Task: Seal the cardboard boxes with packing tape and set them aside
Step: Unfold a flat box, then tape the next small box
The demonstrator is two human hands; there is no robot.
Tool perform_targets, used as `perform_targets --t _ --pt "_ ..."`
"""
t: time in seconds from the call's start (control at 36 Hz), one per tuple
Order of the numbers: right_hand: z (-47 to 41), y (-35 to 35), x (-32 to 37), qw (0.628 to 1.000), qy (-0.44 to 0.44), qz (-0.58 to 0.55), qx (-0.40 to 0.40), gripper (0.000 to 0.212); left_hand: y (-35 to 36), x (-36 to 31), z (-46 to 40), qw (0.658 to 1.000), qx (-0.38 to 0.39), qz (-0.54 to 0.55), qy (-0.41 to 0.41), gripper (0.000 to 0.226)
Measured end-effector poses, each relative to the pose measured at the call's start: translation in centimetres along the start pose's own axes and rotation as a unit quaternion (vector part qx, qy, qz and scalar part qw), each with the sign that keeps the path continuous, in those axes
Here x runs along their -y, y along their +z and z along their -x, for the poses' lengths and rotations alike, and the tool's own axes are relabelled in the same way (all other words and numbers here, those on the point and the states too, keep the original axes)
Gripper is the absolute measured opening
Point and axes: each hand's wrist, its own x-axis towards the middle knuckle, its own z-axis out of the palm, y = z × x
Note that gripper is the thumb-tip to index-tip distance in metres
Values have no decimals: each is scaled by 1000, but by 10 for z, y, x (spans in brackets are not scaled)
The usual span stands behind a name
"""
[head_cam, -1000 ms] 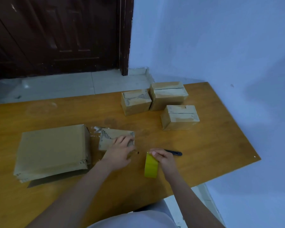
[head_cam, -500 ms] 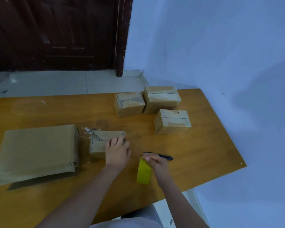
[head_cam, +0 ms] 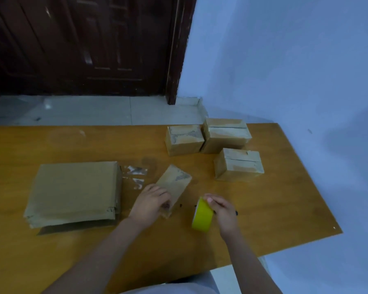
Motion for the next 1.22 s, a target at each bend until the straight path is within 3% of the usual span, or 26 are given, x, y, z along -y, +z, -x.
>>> perform_targets --t 0.08,0.11,0.19,0.25,0.33,0.44,0.53,0.61,0.75,0.89,1.0,1.11,1.22 --pt "3 -4 1 1000 -6 -13 -19 16 -1 -10 -8 998 -42 -22 -46 34" --pt "4 -5 1 999 -7 -17 -27 16 -2 -16 -12 995 -10 -36 -88 42" --pt "7 -9 2 999 -11 -17 -39 19 -1 -32 -23 958 193 -68 -200 89" --pt "9 -11 4 999 -13 -9 -37 21 0 -33 -29 946 240 -99 -193 94" --pt "12 -14 12 999 -19 2 -32 17 -4 -21 -32 949 243 -125 -155 91" --pt "13 -15 32 1000 -20 -1 -13 12 -19 -7 -37 949 281 -56 -128 100" --pt "15 -11 53 999 -22 8 27 14 -41 -22 -47 961 214 102 -140 88" --pt "15 -2 78 997 -44 23 63 17 -70 -53 -64 946 162 247 -133 75" --pt "14 9 121 990 -103 58 79 14 -94 -80 -87 964 69 247 -67 15" --pt "18 12 153 981 -136 107 86 18 -118 -82 -99 979 4 199 -31 23" --pt "24 17 163 957 -199 210 35 23 -127 -83 -111 982 -36 183 -20 30" --pt "44 18 164 980 -155 125 6 40 -130 -79 -124 964 -51 248 -83 36" --pt "64 14 148 978 -202 56 10 35 -129 -73 -139 913 -15 371 -167 30"
